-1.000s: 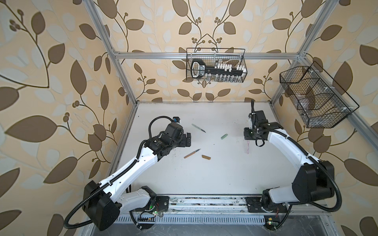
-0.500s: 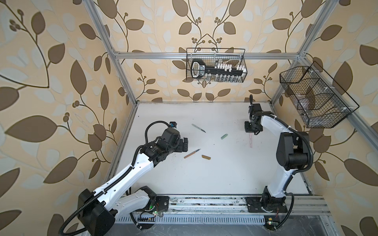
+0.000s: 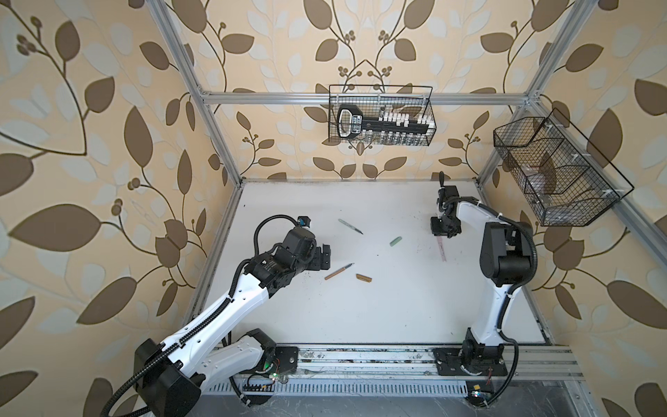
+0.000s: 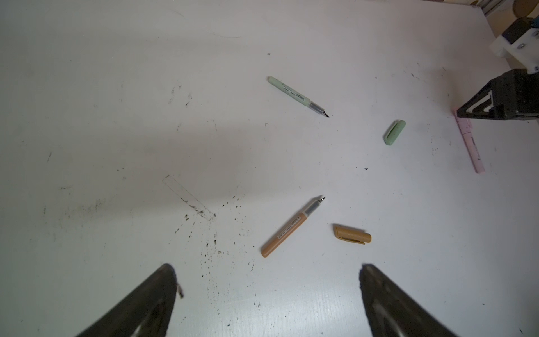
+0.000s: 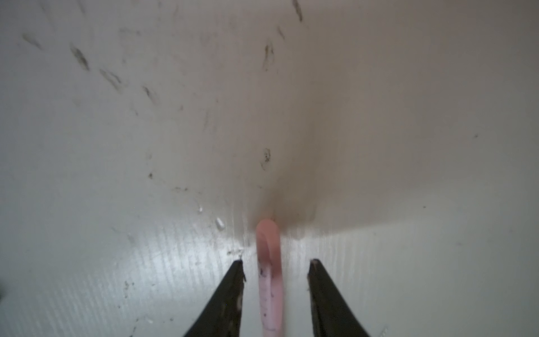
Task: Insert pens into pen caps
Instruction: Place a pen at the middle-right of the table, then rotate the pen at the center of the table.
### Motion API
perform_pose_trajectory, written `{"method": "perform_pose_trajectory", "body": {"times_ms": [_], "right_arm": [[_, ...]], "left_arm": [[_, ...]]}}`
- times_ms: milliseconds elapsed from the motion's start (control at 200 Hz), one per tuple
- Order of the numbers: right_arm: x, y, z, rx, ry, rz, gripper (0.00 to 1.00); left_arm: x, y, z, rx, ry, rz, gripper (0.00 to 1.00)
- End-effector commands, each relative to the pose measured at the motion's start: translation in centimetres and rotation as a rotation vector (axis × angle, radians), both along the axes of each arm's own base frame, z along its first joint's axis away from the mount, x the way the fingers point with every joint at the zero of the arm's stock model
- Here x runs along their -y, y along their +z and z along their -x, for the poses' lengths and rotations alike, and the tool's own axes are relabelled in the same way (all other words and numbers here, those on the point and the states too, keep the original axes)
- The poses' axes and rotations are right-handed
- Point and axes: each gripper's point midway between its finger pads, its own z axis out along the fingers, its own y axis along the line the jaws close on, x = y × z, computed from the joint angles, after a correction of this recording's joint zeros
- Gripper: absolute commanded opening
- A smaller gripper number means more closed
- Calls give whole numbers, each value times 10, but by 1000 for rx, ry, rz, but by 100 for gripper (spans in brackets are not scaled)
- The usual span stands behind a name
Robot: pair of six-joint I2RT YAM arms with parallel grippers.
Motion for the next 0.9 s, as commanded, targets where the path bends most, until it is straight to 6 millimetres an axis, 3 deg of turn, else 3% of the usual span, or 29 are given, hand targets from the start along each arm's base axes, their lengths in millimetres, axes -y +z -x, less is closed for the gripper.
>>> {"method": "perform_pose_trajectory", "body": {"times_ms": [0, 210, 405, 510, 600, 715, 820, 900], "right_arm": [[-2, 6, -8, 27, 15, -21, 44], [-8, 48, -14, 137, 23, -28, 52], [-31, 97, 6, 259, 51, -35, 56], [-76, 123, 19, 400, 129, -230, 58], [-130, 134, 41, 478, 233, -398, 60], [-193, 136, 80, 476, 401, -464, 63], [-229, 132, 117, 445, 481, -590, 63], [-243, 128, 140, 428, 508, -691, 63]], "left_arm": [[-8, 5, 1, 24, 28, 1, 99], [-9, 8, 0, 37, 36, 1, 99], [-4, 7, -5, 40, 13, -10, 99], [1, 6, -6, 18, -19, -24, 99], [1, 0, -7, -6, -15, -38, 99], [14, -18, -6, -61, -60, -18, 99], [27, -42, -5, -143, -110, -13, 99], [35, -59, -5, -201, -154, -29, 99]]}}
